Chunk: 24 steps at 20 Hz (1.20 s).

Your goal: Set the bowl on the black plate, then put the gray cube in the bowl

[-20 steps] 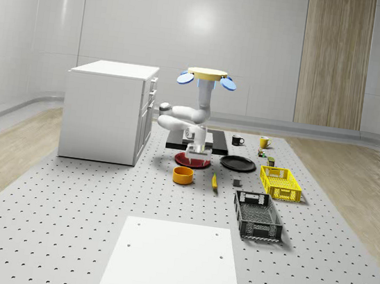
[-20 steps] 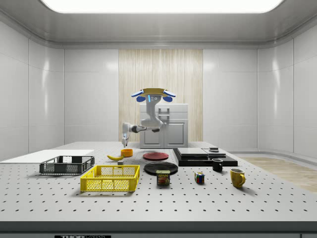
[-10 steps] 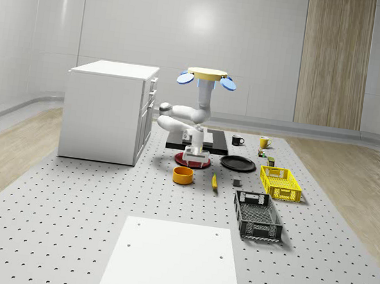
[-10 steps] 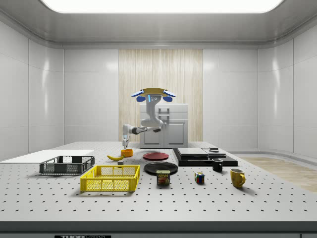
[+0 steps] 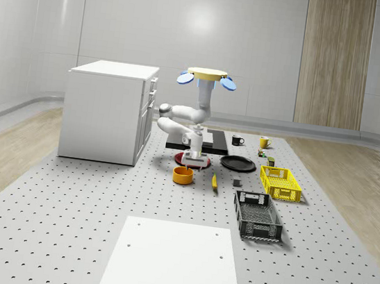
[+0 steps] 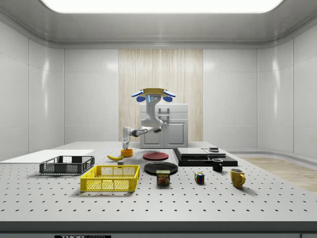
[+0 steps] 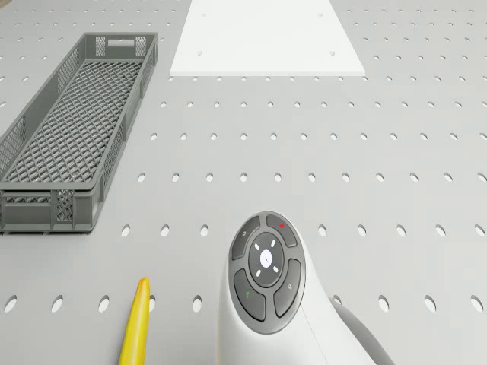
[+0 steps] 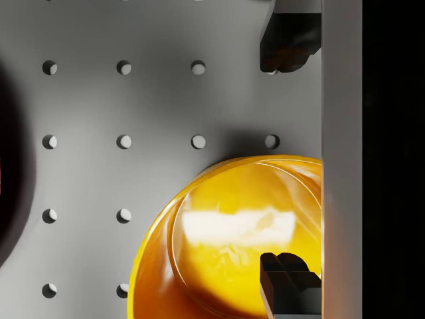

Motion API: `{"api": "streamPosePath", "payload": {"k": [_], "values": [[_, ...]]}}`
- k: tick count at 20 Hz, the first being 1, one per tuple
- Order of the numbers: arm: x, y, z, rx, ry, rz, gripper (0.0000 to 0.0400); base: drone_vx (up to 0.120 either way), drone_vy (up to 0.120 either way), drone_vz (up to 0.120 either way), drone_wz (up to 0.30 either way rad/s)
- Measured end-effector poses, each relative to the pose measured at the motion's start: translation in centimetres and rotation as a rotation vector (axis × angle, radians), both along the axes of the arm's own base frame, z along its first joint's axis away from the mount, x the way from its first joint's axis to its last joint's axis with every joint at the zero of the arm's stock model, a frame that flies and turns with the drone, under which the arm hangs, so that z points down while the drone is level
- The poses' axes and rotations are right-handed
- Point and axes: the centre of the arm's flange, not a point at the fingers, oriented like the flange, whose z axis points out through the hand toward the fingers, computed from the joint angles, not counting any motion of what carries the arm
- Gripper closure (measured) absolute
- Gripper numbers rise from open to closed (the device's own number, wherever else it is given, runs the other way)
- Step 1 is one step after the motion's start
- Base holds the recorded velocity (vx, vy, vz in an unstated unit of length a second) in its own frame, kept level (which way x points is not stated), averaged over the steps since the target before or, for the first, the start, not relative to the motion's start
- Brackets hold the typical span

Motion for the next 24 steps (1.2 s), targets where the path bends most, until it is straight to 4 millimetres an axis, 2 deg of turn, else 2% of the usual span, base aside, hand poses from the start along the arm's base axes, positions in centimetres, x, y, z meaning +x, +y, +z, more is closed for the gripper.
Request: {"api": "streamPosePath", "payload": {"k": [6,15,23,24], "values": [[0.0,0.0,1.3,0.000,0.000,0.000,0.0000,0.000,0.000,0.000,0.000],[0.0,0.1,1.8,0.000,0.000,0.000,0.0000,0.000,0.000,0.000,0.000],[0.0,0.1,3.5,0.000,0.000,0.000,0.0000,0.000,0.000,0.000,0.000],[0.0,0.1,3.6,0.000,0.000,0.000,0.0046,0.000,0.000,0.000,0.000]]}}
